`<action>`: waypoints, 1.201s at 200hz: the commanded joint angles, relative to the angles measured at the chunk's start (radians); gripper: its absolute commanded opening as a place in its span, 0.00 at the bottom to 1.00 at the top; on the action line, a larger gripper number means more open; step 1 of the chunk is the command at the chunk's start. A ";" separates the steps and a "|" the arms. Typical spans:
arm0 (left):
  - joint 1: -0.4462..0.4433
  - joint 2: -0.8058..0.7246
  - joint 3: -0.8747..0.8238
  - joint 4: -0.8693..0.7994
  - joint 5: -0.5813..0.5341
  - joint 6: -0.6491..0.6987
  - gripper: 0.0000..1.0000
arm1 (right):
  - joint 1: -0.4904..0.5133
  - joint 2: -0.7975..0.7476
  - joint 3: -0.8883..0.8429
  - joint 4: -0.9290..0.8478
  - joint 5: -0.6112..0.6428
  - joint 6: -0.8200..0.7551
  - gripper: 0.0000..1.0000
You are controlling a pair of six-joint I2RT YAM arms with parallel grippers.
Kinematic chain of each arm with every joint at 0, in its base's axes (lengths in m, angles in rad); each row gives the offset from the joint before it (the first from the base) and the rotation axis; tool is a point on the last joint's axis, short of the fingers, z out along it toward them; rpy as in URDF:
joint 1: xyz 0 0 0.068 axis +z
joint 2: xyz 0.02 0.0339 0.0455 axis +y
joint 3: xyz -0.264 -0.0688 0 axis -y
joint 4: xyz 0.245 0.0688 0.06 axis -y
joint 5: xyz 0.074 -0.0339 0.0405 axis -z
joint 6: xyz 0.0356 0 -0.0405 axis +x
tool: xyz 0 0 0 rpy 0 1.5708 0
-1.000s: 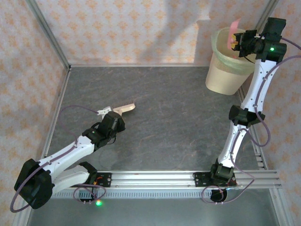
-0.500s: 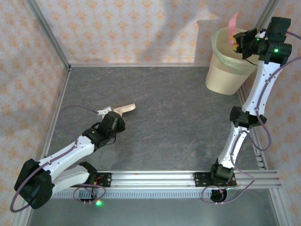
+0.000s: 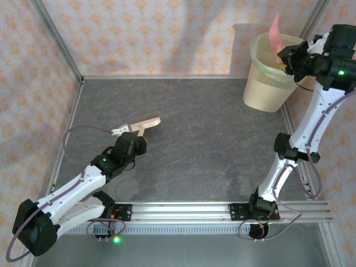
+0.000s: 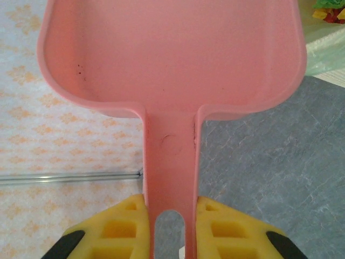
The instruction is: Sweep away the paper scraps from the table
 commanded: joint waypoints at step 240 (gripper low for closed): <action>0.000 -0.072 -0.062 0.120 -0.035 0.011 0.00 | 0.518 -1.428 -2.046 0.444 0.300 0.129 0.00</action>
